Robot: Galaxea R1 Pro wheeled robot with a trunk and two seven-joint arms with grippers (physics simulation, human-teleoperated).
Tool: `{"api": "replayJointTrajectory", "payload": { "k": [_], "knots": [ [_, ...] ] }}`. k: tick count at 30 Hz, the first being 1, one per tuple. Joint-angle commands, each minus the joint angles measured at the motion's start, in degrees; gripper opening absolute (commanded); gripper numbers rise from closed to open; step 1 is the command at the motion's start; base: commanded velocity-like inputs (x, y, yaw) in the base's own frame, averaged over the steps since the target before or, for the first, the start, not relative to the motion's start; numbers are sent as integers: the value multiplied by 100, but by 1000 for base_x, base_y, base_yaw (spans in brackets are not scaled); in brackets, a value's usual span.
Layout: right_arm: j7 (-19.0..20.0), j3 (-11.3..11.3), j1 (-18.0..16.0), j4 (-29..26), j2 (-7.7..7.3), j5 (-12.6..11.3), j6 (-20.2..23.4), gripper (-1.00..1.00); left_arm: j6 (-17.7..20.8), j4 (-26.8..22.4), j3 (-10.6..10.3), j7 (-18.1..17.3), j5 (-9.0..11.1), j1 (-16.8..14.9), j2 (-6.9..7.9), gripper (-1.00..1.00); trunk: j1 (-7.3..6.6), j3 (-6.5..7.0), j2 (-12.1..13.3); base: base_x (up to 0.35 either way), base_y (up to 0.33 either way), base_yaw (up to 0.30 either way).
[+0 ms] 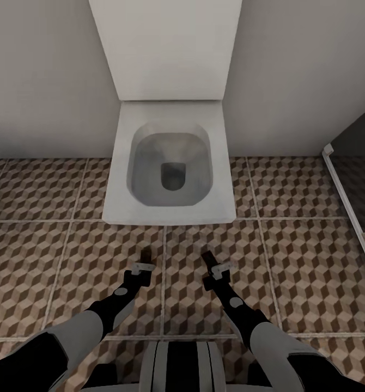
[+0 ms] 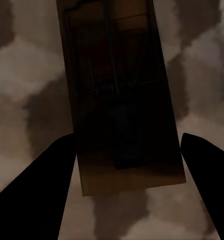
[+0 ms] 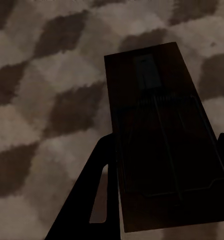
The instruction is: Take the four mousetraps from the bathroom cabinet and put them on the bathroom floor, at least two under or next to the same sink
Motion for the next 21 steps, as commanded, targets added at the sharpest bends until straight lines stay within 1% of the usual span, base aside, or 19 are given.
{"api": "replayJointTrajectory", "payload": {
  "k": [1,8,18,21],
  "knots": [
    [16,-27,-1,4,2,29,-20,-100,-19,2,-50,36,24,-3,0,-100,-1,-2,-1,23,20,0],
    [19,-31,-2,4,1,29,-23,-100,-19,4,-48,36,24,-3,0,-100,-1,-2,-1,72,65,0],
    [24,-34,-2,4,1,29,-23,-100,-18,4,-49,38,24,-2,0,-100,-1,-2,-1,9,6,0],
    [24,-33,0,4,1,29,-31,-100,-11,10,-48,36,24,0,0,-100,-1,-2,-1,143,0,0]
  ]
}}
